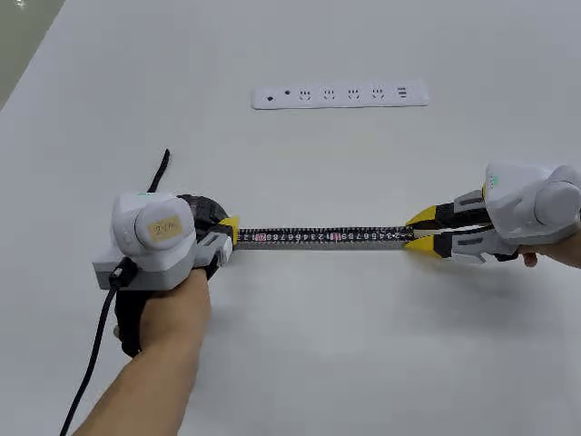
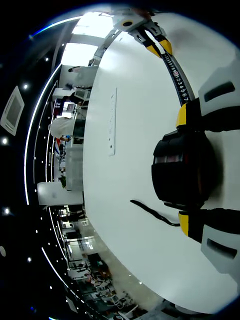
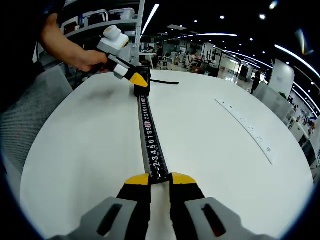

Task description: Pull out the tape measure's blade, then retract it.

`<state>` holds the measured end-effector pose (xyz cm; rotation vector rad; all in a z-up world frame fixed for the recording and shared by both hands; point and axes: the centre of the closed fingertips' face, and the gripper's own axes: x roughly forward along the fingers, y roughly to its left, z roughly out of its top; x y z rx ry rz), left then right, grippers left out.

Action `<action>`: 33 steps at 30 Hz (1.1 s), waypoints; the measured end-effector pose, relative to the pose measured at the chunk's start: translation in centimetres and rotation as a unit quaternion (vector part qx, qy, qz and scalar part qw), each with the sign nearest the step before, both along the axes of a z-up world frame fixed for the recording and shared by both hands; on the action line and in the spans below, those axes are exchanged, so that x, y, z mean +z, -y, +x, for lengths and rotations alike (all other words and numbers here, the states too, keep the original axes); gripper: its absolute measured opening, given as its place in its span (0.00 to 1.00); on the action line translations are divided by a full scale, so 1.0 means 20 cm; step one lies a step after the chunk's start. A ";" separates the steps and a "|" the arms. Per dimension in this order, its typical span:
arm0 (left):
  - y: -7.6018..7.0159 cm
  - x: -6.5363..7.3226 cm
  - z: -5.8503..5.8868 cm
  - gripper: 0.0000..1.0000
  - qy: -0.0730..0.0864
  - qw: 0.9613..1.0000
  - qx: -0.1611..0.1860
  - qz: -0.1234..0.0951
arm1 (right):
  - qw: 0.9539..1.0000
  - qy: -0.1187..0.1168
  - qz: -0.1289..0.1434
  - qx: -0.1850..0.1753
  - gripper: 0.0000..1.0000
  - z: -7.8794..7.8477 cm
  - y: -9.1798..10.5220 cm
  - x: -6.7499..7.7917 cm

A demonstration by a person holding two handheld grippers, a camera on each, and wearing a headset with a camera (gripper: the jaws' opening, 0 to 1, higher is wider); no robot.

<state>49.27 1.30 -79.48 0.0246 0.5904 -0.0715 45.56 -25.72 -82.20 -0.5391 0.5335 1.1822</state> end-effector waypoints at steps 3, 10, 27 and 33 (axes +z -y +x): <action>0.00 0.00 0.00 0.58 -0.003 1.000 -0.002 -0.001 | 1.000 0.000 0.000 0.000 0.12 0.00 0.00 0.00; 0.00 0.00 0.00 0.58 -0.007 1.000 -0.002 -0.003 | 1.000 0.001 -0.001 0.000 0.12 0.00 0.00 0.00; 0.00 0.00 -0.01 0.58 -0.017 1.000 -0.004 -0.012 | 1.000 -0.002 -0.003 0.000 0.12 0.00 0.00 0.01; -0.01 0.00 -0.01 0.58 -0.019 1.000 -0.005 -0.017 | 1.000 -0.002 -0.002 -0.001 0.12 0.00 0.00 0.02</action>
